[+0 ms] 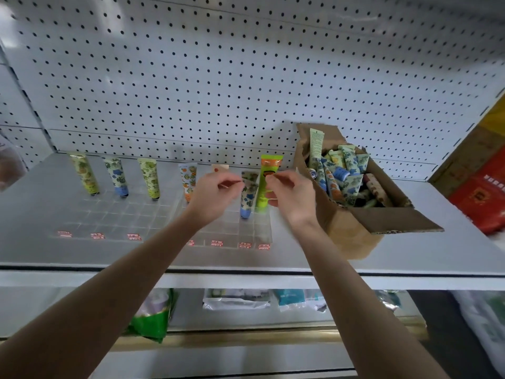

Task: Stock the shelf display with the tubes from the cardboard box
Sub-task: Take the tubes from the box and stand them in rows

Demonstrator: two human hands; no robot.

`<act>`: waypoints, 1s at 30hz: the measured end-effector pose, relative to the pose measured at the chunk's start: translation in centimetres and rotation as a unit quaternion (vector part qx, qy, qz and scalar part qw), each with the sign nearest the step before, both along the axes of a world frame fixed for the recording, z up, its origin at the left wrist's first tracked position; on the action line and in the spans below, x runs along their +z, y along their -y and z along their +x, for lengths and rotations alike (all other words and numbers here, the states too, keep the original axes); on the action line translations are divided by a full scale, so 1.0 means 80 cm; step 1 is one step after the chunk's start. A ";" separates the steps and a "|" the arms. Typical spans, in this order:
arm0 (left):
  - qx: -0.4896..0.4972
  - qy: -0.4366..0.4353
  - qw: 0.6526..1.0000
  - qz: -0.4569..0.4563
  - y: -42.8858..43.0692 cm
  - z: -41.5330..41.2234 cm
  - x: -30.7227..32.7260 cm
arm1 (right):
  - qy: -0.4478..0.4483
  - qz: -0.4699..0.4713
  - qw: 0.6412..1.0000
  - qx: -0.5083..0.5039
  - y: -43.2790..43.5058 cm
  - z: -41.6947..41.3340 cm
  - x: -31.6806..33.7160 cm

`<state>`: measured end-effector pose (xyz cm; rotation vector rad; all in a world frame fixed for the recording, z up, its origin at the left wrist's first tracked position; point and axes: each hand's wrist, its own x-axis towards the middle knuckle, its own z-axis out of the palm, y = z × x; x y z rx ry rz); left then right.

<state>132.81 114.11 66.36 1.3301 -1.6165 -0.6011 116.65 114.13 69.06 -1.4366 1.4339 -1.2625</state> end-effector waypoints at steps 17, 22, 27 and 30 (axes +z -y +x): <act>-0.108 -0.071 0.992 -0.013 0.011 -0.119 0.072 | -0.083 0.010 0.996 -0.013 0.008 -0.147 0.139; -0.095 -0.046 0.994 -0.011 0.026 -0.134 0.072 | -0.157 0.058 0.986 -0.002 0.044 -0.170 0.125; -0.086 -0.053 0.995 -0.011 0.032 -0.137 0.070 | -0.284 0.099 0.953 0.023 0.087 -0.178 0.113; -0.089 -0.060 0.994 -0.012 0.035 -0.136 0.070 | -0.345 0.110 0.931 0.038 0.107 -0.176 0.106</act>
